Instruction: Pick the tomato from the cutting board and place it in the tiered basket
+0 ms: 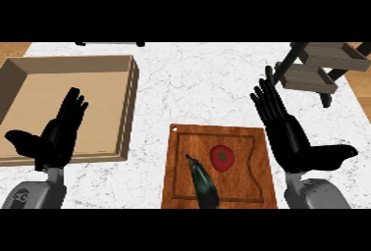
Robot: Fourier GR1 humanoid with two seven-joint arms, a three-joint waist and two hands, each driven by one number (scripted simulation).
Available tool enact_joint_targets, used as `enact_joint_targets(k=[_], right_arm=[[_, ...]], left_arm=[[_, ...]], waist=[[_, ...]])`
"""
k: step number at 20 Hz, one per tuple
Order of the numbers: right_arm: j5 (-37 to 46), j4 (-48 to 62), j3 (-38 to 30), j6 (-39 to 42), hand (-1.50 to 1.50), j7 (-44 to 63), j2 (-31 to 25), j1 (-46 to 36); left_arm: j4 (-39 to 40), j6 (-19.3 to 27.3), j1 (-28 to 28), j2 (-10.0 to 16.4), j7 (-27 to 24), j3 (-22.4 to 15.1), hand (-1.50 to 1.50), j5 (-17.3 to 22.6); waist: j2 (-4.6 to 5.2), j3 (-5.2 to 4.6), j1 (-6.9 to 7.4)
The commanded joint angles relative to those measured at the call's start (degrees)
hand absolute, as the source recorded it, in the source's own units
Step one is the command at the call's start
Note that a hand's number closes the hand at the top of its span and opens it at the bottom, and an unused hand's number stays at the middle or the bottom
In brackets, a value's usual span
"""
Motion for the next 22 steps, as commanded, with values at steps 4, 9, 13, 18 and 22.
enact_joint_targets(k=[4,9,13,18,22], right_arm=[[-17.2,10.5,-0.7,18.1,1.5,-2.1,4.3,4.7],[-23.5,14.0,-2.6,28.5,-1.5,-13.9,11.0,9.3],[-1.5,17.6,-1.5,17.2,-1.5,-14.4,-1.9,8.4],[15.9,19.7,3.7,13.6,-1.5,-9.6,-15.4,4.3],[17.0,16.9,8.2,19.0,-1.5,2.0,-16.3,-2.4]], left_arm=[[3.6,-1.7,3.9,5.0,4.2,0.4,0.0,-1.9],[4.3,-3.1,8.8,7.0,6.8,-0.7,0.0,-2.3],[2.8,-3.9,9.5,8.5,8.7,-0.9,0.0,-2.3],[2.8,-4.0,9.1,8.6,8.8,-0.7,0.0,-2.2],[2.5,-4.7,9.8,8.5,8.5,-0.5,0.0,-2.1]], waist=[[1.56,1.89,2.39],[0.8,1.78,1.72],[0.05,1.21,1.15],[0.01,1.03,1.54],[-0.08,1.16,1.19]])
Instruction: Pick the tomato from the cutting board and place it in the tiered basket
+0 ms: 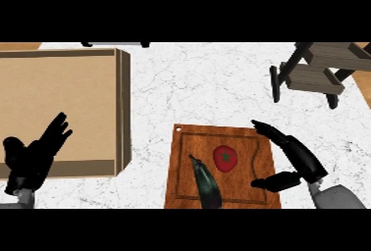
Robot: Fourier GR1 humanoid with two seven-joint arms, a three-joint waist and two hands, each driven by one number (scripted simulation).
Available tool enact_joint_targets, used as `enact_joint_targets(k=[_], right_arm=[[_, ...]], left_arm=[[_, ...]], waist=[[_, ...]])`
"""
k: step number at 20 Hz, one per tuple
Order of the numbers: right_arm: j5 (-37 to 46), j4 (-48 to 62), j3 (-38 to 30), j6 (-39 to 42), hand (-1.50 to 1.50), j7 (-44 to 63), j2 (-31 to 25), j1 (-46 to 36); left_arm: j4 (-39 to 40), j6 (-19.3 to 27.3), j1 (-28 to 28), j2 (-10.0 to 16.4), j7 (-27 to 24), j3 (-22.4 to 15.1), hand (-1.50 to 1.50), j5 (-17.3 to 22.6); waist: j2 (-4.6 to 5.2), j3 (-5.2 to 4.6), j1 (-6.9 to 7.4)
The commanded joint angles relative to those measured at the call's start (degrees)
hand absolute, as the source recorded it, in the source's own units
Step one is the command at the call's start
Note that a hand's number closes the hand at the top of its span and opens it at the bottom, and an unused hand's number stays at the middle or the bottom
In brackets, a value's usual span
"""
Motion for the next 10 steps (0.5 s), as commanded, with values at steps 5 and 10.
enact_joint_targets(k=[5,10], right_arm=[[2.0,-2.9,6.3,13.3,-1.5,14.8,-2.4,-10.6],[0.2,-7.1,4.4,14.3,-1.5,26.5,1.9,-15.1]], left_arm=[[4.0,-1.4,1.4,1.5,-0.5,2.2,0.0,-0.7],[3.5,-1.7,0.0,0.5,1.4,2.8,0.0,-1.0]], waist=[[0.18,-0.31,-0.61],[0.11,-0.28,-1.1]])
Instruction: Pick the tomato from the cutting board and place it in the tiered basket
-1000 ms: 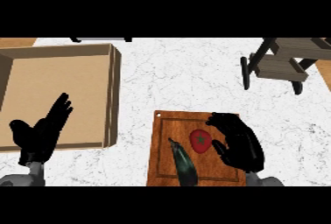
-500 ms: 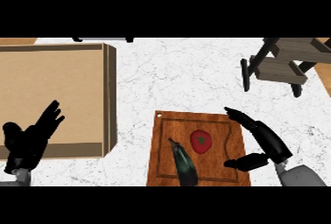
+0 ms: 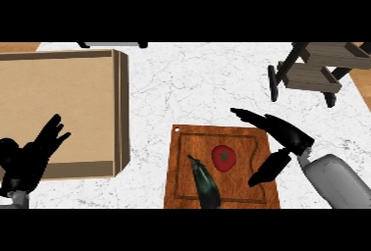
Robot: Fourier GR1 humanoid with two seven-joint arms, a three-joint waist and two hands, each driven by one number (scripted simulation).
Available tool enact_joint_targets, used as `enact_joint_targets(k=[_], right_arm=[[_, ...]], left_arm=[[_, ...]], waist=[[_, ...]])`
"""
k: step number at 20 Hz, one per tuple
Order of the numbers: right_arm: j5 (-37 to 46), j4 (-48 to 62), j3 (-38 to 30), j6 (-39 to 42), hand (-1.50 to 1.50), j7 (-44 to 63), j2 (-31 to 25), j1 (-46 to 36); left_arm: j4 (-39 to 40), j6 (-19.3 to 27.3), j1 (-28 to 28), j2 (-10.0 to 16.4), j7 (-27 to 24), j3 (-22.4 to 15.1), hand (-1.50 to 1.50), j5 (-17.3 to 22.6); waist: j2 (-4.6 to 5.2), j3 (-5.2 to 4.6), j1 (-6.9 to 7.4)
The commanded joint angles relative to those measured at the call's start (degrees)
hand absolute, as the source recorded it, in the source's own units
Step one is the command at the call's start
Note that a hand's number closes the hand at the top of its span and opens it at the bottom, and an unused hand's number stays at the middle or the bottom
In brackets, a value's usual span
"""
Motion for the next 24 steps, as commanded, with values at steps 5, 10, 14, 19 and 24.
enact_joint_targets(k=[5,10,14,19,24], right_arm=[[-3.6,-1.8,1.5,7.1,-1.5,18.7,3.9,-6.7],[0.1,1.6,-0.6,9.8,-1.5,18.6,2.9,-7.1],[0.7,2.2,-2.1,13.8,-1.5,20.7,1.3,-7.3],[2.4,3.2,-5.4,14.6,-1.5,18.9,2.0,-4.2],[3.5,4.9,-5.9,17.5,-1.5,16.0,3.3,-2.2]], left_arm=[[-1.3,0.4,2.7,-0.5,3.1,0.4,0.0,-1.1],[-0.5,-0.5,0.1,-1.2,4.5,1.2,0.0,-1.6],[5.6,-1.5,-1.5,-1.6,0.0,2.7,0.0,-3.1],[2.7,-4.0,2.4,-1.2,-0.6,5.1,0.0,-1.8],[7.0,-3.9,-1.6,-2.0,-1.0,5.8,0.0,-3.4]], waist=[[0.16,-0.44,-0.04],[0.31,-0.4,-0.22],[0.42,-0.43,-0.37],[0.31,-0.42,-0.29],[0.38,-0.42,-0.53]])
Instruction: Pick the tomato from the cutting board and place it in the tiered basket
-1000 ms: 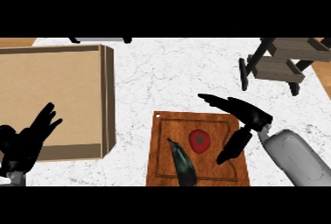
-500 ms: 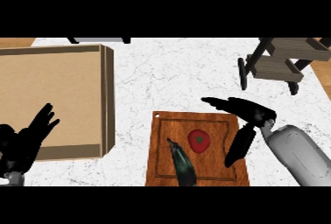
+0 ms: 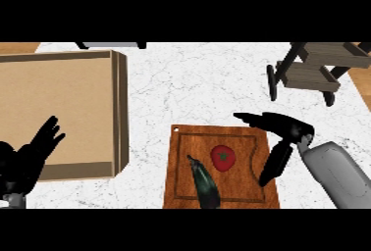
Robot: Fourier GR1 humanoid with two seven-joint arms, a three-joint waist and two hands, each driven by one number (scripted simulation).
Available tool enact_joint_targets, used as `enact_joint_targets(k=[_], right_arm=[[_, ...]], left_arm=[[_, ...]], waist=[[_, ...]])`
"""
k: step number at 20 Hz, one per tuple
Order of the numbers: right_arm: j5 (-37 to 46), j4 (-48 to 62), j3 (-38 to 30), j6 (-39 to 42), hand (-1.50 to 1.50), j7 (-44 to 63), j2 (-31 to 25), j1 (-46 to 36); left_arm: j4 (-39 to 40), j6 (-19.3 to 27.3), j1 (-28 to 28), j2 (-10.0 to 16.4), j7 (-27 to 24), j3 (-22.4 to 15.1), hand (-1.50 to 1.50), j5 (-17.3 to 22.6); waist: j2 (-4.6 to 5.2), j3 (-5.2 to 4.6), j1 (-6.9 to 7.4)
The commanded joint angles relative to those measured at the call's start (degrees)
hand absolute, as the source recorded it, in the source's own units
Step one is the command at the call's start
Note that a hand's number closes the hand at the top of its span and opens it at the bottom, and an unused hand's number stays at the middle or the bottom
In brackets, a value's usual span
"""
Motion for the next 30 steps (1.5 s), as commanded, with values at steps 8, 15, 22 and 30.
enact_joint_targets(k=[8,15,22,30], right_arm=[[3.1,-0.5,-4.0,3.4,-1.5,-2.2,1.7,3.7],[11.4,8.6,-3.3,3.1,-1.5,-12.6,5.5,2.8],[14.9,9.5,-3.2,-1.3,-1.5,-9.4,12.5,0.6],[18.7,13.9,-2.5,-2.5,-1.5,-11.9,16.0,2.3]], left_arm=[[1.4,-0.7,1.7,-1.9,1.5,1.1,0.0,-2.5],[-0.9,-0.5,2.5,-3.2,2.3,2.3,0.0,-3.6],[8.5,-3.8,-1.2,-2.6,-2.3,4.8,0.0,-4.4],[5.7,-3.0,-2.8,-4.0,2.0,5.2,0.0,-4.6]], waist=[[0.29,-0.67,-0.09],[0.38,-0.65,0.2],[0.44,-0.69,-0.07],[0.43,-0.68,-0.15]])
